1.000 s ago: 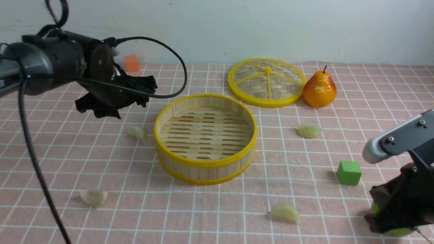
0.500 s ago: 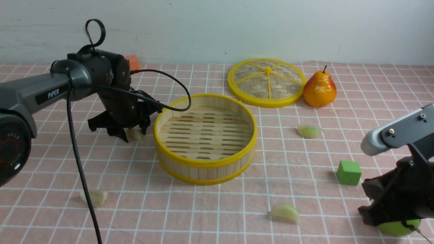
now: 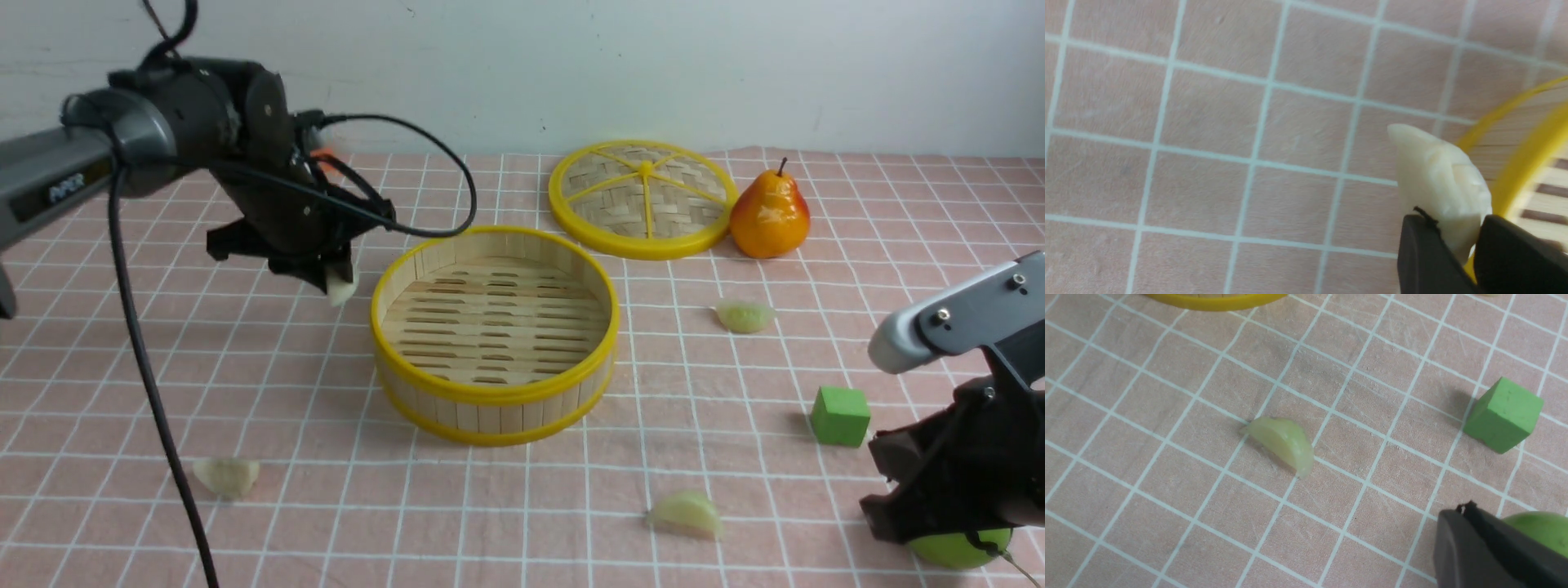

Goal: Put the dumplings into the steamer on the table with the pink tablecloth.
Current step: 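Place the dumpling into the bamboo steamer basket with the left gripper, then reach for and grasp a dumpling on the table with the left gripper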

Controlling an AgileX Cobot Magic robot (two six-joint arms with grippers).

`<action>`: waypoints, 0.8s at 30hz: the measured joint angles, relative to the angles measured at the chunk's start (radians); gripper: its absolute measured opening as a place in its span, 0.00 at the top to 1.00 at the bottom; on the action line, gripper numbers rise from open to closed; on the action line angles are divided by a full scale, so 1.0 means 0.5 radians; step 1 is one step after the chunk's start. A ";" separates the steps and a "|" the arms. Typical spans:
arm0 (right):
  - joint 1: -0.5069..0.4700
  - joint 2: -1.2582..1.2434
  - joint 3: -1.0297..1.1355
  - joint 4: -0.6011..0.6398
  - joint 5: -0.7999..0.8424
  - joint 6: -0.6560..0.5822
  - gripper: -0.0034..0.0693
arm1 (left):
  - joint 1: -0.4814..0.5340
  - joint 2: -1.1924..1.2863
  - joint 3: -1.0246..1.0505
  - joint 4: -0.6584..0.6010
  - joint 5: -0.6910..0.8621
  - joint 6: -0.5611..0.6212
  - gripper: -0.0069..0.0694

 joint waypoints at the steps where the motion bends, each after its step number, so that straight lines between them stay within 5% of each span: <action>1: 0.000 0.000 0.000 0.000 -0.011 0.000 0.93 | -0.009 -0.060 -0.003 -0.083 0.004 0.098 0.71; 6: 0.000 0.000 0.000 0.000 -0.028 0.000 0.92 | -0.099 -0.089 -0.013 -0.399 0.039 0.491 0.71; 12: 0.000 0.000 0.000 0.007 -0.030 0.000 0.92 | -0.163 0.152 -0.013 -0.467 -0.128 0.576 0.71; 14: 0.000 0.000 0.000 0.007 -0.032 0.000 0.92 | -0.165 0.225 -0.010 -0.469 -0.213 0.573 0.67; 19: 0.000 0.000 0.000 0.007 -0.032 0.000 0.92 | -0.175 0.199 0.002 -0.442 -0.209 0.355 0.36; 24: 0.000 0.000 0.000 0.007 -0.013 0.000 0.91 | -0.161 -0.173 0.009 0.019 0.274 0.187 0.29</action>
